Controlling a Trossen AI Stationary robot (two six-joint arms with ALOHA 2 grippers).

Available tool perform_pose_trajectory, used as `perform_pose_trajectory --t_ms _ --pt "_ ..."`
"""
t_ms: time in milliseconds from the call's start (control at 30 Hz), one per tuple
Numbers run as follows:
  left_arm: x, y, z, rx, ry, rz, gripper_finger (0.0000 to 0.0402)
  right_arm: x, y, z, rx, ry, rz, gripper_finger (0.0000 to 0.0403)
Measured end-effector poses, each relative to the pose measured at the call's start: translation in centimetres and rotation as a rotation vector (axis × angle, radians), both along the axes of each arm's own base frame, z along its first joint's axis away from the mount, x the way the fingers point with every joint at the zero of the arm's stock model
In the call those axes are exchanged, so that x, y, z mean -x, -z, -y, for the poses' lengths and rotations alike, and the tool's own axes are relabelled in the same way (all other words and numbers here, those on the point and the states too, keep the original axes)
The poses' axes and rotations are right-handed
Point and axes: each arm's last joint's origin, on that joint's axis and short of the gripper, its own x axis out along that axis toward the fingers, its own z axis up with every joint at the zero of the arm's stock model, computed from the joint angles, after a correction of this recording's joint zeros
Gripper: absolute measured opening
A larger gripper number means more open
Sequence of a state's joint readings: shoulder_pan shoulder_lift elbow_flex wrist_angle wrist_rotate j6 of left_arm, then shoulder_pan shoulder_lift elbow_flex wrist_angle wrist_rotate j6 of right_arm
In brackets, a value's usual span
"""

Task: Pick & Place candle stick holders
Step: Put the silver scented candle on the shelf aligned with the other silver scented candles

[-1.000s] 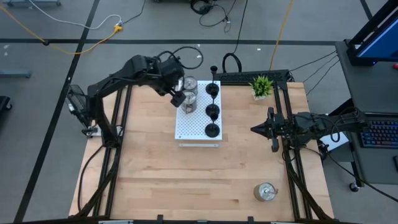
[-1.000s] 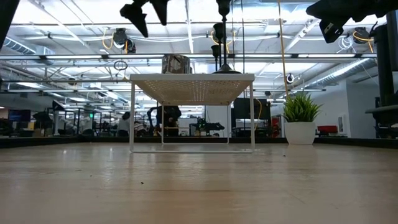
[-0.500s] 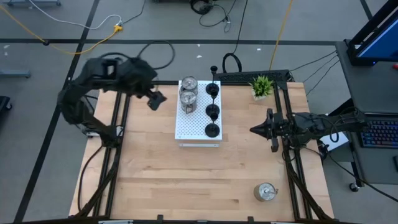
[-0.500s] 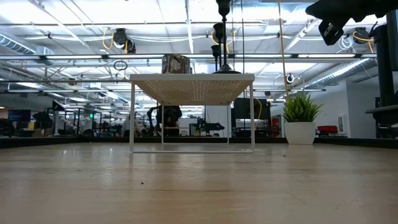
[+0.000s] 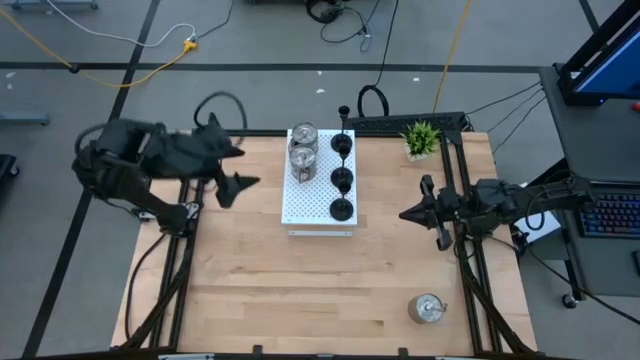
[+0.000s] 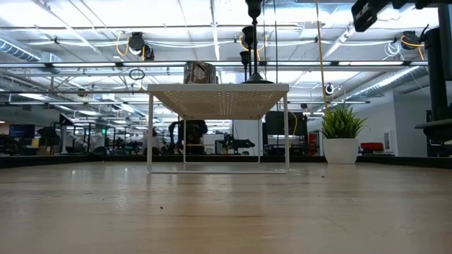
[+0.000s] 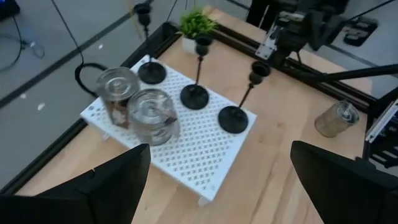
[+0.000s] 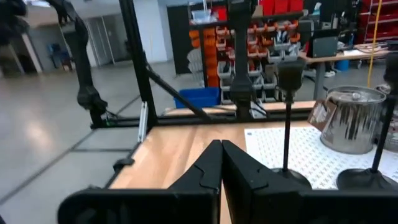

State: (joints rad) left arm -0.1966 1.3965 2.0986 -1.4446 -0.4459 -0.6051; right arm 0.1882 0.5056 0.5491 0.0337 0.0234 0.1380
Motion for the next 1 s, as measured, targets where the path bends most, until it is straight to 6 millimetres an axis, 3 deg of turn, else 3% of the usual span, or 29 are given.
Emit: perform_pose_trajectory --t_ms 200,400,667,1000 --pt "-2.2 3.2 3.3 -0.011 0.046 0.030 0.0395 -0.7 -1.4 -0.6 0.065 -0.034 -0.058 0.0000" --pt "-3.0 6.8 5.0 0.026 0.084 0.107 0.0395 -1.1 -4.1 -1.5 0.145 -0.075 -0.236 0.0000" --pt "-2.0 10.9 4.9 0.022 0.113 0.231 0.0395 -1.9 -6.6 -3.4 0.232 -0.149 -0.581 0.0000" --pt "1.3 15.5 3.4 0.012 0.103 0.272 0.0395 -3.1 -8.4 -6.9 0.254 -0.204 -1.034 0.0000"
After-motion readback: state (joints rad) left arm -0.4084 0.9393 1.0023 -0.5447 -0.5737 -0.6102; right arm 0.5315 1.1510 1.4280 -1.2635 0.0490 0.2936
